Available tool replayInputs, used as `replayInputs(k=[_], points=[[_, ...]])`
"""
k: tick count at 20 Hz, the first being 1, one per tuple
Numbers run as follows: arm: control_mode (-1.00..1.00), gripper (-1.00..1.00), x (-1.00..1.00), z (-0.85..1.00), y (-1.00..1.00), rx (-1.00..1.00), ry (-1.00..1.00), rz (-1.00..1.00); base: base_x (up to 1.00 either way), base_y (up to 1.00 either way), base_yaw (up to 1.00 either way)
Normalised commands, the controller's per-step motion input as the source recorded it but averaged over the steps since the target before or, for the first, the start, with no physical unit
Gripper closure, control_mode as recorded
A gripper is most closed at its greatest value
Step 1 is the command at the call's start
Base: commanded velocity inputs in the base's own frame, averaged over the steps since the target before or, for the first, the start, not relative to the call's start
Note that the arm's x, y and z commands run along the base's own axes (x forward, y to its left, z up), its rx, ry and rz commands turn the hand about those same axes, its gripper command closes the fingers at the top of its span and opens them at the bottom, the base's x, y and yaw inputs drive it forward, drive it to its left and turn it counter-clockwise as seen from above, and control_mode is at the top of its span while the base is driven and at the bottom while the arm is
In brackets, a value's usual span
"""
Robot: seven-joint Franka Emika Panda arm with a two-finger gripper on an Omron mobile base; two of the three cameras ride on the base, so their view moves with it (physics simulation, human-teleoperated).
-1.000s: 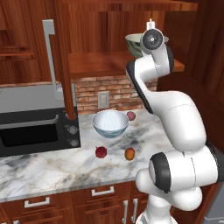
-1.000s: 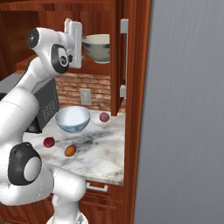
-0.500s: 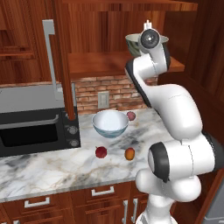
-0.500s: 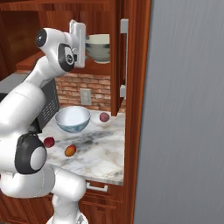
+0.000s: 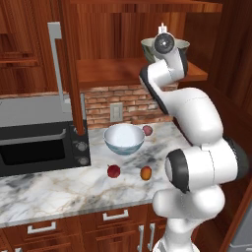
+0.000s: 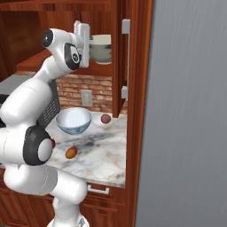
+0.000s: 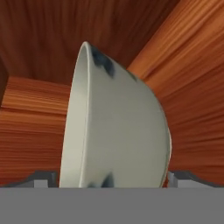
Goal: Pick both bowls and place them on the counter. Then place the mango in one bowl and place the pear in the other bowl.
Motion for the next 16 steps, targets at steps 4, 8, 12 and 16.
replayInputs(k=[4,8,12,16], points=[[-1.0,-1.0,0.27,-0.02,0.0,0.0,0.0,0.0,0.0,0.0,0.0],[-1.0,-1.0,0.28,-0.01,0.0,0.0,0.0,0.0,0.0,0.0,0.0],[-1.0,1.0,0.13,-0.02,0.0,0.0,0.0,0.0,0.0,0.0,0.0],[-1.0,1.0,0.01,-0.16,-0.01,0.0,0.0,0.0,0.0,0.0,0.0]])
